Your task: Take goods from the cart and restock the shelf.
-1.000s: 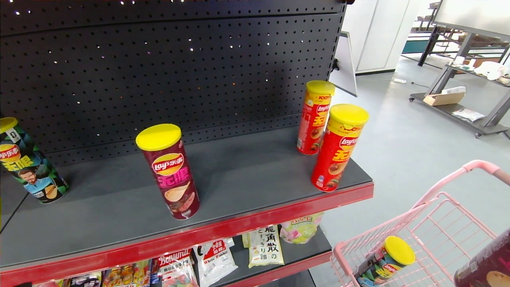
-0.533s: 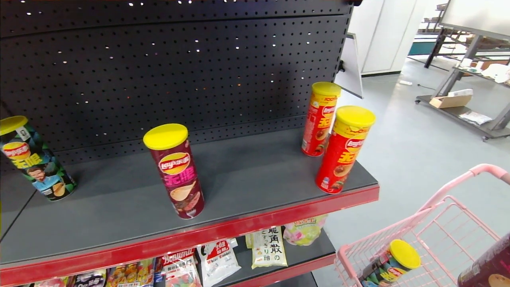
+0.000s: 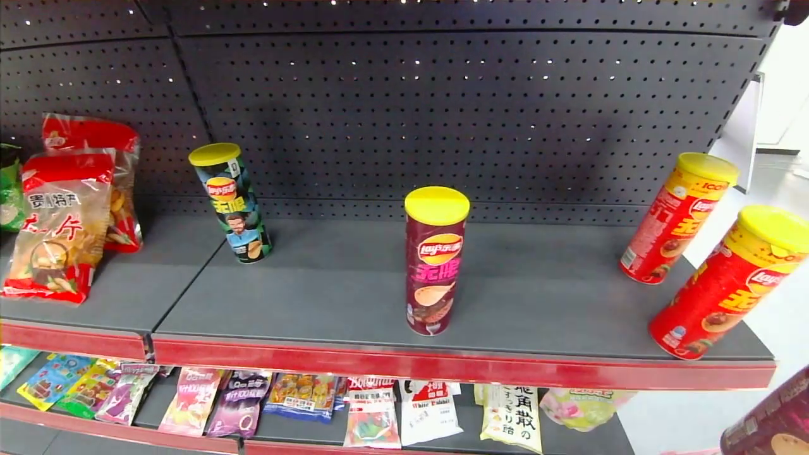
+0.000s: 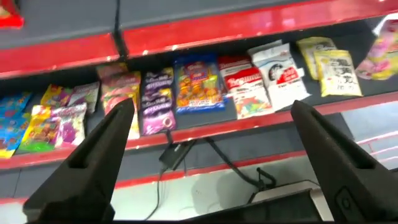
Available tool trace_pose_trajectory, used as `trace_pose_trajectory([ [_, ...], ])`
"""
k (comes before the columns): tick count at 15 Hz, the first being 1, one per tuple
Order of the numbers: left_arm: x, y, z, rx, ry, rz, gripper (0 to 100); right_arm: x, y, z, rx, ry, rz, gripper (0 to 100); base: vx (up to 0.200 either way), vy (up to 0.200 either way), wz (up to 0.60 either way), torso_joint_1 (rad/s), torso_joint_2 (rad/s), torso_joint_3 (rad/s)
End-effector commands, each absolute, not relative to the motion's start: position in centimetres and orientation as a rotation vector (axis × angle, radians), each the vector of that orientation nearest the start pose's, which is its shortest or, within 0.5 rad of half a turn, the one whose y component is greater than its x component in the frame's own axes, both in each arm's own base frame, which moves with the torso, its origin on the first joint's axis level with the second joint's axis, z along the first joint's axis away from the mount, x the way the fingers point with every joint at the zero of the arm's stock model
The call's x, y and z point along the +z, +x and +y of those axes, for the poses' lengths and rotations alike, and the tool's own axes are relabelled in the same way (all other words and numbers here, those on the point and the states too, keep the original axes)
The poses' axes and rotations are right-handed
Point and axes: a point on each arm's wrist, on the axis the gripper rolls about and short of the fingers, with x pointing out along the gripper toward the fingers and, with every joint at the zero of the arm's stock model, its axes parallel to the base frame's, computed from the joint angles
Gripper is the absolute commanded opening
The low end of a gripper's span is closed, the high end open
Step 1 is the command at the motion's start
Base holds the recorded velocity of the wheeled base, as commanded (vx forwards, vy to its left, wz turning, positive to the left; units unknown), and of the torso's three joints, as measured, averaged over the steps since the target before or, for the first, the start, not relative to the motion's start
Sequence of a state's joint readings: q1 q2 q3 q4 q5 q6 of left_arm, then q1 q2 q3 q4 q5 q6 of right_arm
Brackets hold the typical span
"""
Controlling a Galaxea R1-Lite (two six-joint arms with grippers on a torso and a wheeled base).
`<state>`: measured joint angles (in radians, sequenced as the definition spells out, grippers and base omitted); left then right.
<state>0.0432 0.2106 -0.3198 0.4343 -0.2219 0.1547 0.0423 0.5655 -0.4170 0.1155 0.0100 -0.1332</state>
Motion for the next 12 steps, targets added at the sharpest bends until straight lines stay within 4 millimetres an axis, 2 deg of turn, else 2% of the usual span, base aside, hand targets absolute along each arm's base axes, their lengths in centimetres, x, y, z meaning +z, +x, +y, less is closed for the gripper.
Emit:
trace_pose_trajectory([
  [1,11.5,-3.4,-0.6,-0.202,0.115,0.294,100,20.7,3.6,0.4,0.139,-0.142,0.212,0,0.0,0.0,0.0,0.0,0.0,0.0],
  [4,10.3,-3.7,-0.7,-0.203,0.126,0.289,100,24.1,6.9,1.3,0.299,-0.139,0.217,0,0.0,0.0,0.0,0.0,0.0,0.0],
  [6,9.8,-3.7,-0.7,-0.2,0.125,0.284,100,25.6,10.0,3.0,0.431,-0.137,0.231,0,0.0,0.0,0.0,0.0,0.0,0.0],
  [10,9.7,-3.8,-0.6,-0.17,0.131,0.28,100,25.2,17.1,6.0,0.505,-0.129,0.217,0,0.0,0.0,0.0,0.0,0.0,0.0],
  [11,9.6,-3.9,-0.6,-0.17,0.13,0.278,100,25.4,19.5,7.0,0.516,-0.128,0.184,0,0.0,0.0,0.0,0.0,0.0,0.0],
  [12,9.6,-3.9,-0.6,-0.171,0.129,0.278,100,25.4,20.5,7.5,0.522,-0.128,0.176,0,0.0,0.0,0.0,0.0,0.0,0.0],
])
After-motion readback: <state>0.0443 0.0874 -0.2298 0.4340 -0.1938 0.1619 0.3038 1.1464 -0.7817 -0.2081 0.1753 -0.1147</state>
